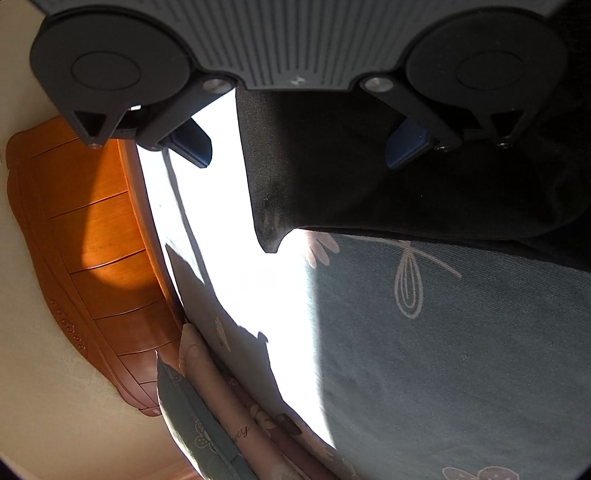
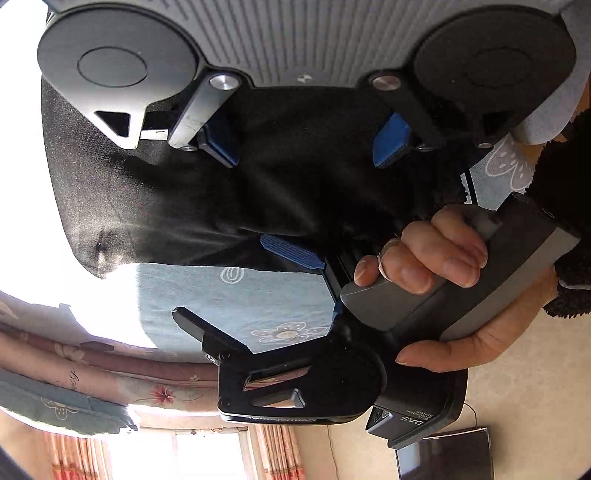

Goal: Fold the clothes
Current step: 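Press the open left gripper down onto the folded pants, then lower the left gripper onto the elastic waistband end of the pants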

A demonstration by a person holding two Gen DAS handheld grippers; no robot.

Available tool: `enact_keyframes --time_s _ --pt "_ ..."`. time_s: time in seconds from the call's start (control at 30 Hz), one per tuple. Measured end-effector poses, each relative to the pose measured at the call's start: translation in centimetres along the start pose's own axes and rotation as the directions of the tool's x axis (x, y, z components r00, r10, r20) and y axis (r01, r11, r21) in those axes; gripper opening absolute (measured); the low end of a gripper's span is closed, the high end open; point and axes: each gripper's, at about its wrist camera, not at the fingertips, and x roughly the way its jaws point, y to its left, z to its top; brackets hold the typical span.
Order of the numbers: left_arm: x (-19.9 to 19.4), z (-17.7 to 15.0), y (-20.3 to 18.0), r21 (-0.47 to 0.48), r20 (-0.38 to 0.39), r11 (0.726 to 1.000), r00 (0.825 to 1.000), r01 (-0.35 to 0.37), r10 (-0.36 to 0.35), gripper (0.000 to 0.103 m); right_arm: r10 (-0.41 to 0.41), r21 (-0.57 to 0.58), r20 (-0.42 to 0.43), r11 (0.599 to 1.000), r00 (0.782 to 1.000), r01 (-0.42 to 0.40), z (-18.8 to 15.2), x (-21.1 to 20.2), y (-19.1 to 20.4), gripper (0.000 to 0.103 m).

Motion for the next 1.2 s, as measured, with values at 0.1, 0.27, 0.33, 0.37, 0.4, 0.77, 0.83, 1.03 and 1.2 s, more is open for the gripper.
enact_keyframes --time_s 0.1,0.27,0.33,0.37,0.4,0.77,0.83,1.03,1.2 --pt "0.2 -0.7 -1.9 0.042 -0.031 0.997 0.998 0.061 -0.060 0.100 0.018 0.011 0.011 1.000 1.000 -0.018 0.1 -1.1 0.1 0.083" --pt "3.4 -0.7 -1.1 0.026 -0.074 1.000 0.997 -0.003 0.005 0.100 -0.005 0.000 -0.023 1.000 1.000 0.005 -0.8 -0.3 0.3 0.083" --pt "4.2 -0.8 -0.2 0.005 -0.082 1.000 0.996 -0.017 0.017 0.100 -0.010 -0.005 -0.026 1.000 1.000 0.010 -0.9 -0.4 0.7 0.083" --pt "3.9 -0.7 -0.5 0.006 -0.081 1.000 0.997 -0.017 0.017 0.100 -0.013 -0.008 -0.027 1.000 1.000 0.013 -1.0 -0.4 0.9 0.083" --pt "3.6 -0.6 -1.0 0.013 -0.083 1.000 0.996 -0.018 0.019 0.100 -0.012 -0.004 -0.025 1.000 1.000 0.012 -1.0 -0.6 0.8 0.084" --pt "4.5 -1.4 -2.8 0.061 -0.146 0.998 0.989 -0.003 0.012 0.100 -0.004 -0.025 -0.009 1.000 1.000 0.003 -1.5 -0.9 0.7 0.088" --pt "4.3 -1.2 -2.9 0.057 -0.146 0.998 0.989 -0.014 0.022 0.100 -0.001 -0.016 -0.005 1.000 1.000 0.001 -1.3 -1.2 0.7 0.088" --pt "0.1 -2.0 -4.6 0.095 -0.069 0.995 0.997 -0.039 0.046 0.100 -0.006 0.002 0.034 1.000 0.999 0.006 -0.9 -3.7 0.8 0.088" --pt "-2.6 -4.3 -3.2 0.053 -0.019 0.997 0.998 -0.058 0.059 0.101 -0.047 0.001 0.054 0.999 0.997 0.047 -1.8 -6.3 0.9 0.090"
